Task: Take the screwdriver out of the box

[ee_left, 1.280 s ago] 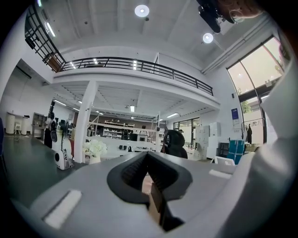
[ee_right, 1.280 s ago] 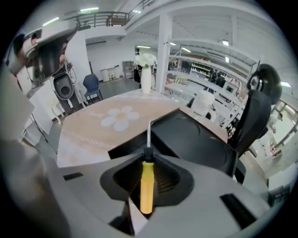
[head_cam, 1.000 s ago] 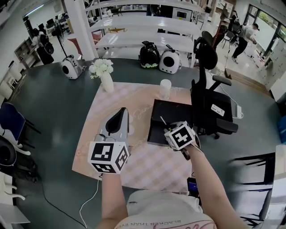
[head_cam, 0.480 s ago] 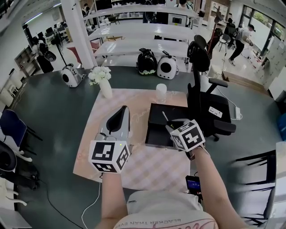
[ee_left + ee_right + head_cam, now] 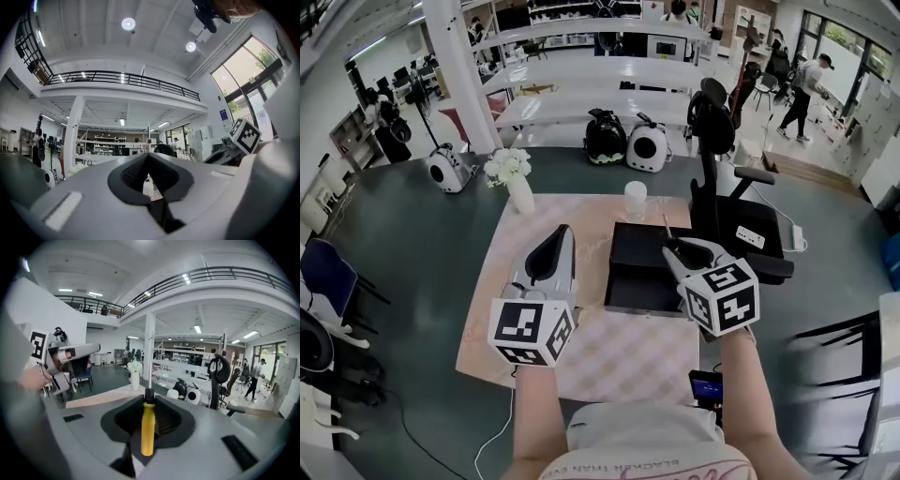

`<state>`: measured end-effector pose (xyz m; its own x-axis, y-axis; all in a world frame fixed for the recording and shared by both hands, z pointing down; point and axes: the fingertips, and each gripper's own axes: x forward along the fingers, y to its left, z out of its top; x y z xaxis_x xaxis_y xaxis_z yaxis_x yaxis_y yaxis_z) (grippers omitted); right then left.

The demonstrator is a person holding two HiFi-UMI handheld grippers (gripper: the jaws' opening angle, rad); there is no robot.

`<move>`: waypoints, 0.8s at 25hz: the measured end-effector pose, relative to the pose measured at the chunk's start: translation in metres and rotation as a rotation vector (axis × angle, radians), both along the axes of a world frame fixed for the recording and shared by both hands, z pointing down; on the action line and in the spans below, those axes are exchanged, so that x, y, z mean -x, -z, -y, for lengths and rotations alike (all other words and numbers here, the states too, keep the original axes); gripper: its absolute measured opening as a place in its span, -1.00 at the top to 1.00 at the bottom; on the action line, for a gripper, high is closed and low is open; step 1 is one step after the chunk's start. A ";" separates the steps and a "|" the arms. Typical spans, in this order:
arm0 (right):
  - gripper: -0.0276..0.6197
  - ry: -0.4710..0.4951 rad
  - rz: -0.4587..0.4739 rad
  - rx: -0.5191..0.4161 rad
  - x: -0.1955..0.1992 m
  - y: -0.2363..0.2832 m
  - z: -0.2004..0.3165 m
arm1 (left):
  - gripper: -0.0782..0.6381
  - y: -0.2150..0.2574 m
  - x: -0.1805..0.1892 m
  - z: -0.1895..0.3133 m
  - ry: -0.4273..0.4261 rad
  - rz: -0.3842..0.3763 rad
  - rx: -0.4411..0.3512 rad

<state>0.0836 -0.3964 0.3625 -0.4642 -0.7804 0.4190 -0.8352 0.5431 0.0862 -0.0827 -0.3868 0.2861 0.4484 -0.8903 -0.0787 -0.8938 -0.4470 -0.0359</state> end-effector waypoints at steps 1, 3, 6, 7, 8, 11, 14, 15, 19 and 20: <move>0.66 -0.008 0.016 -0.021 -0.003 0.007 -0.001 | 0.75 0.001 -0.001 0.000 -0.002 0.000 -0.003; 0.66 -0.023 0.044 -0.066 -0.008 0.020 -0.005 | 0.75 0.004 -0.003 0.000 -0.006 -0.001 -0.009; 0.66 -0.039 0.070 -0.135 -0.015 0.040 -0.013 | 0.75 0.009 -0.005 0.000 -0.013 -0.001 -0.022; 0.66 -0.044 0.074 -0.160 -0.017 0.047 -0.016 | 0.75 0.011 -0.006 -0.001 -0.014 0.000 -0.028; 0.66 -0.048 0.077 -0.185 -0.018 0.055 -0.019 | 0.75 0.013 -0.006 -0.001 -0.015 0.001 -0.035; 0.66 -0.065 0.083 -0.252 -0.024 0.075 -0.025 | 0.76 0.021 -0.009 -0.001 -0.016 0.002 -0.058; 0.66 -0.084 0.079 -0.298 -0.029 0.089 -0.029 | 0.75 0.030 -0.011 -0.001 -0.016 0.002 -0.083; 0.66 -0.089 0.078 -0.312 -0.031 0.094 -0.031 | 0.75 0.033 -0.012 -0.002 -0.016 0.002 -0.091; 0.66 -0.108 0.084 -0.359 -0.040 0.109 -0.036 | 0.75 0.045 -0.014 -0.005 -0.012 -0.002 -0.120; 0.66 -0.112 0.083 -0.367 -0.042 0.112 -0.037 | 0.75 0.047 -0.014 -0.005 -0.011 -0.002 -0.124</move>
<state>0.1261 -0.3597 0.2508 -0.3883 -0.9191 0.0672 -0.8998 0.3939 0.1874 -0.0688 -0.3816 0.2394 0.4578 -0.8688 -0.1886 -0.8890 -0.4491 -0.0893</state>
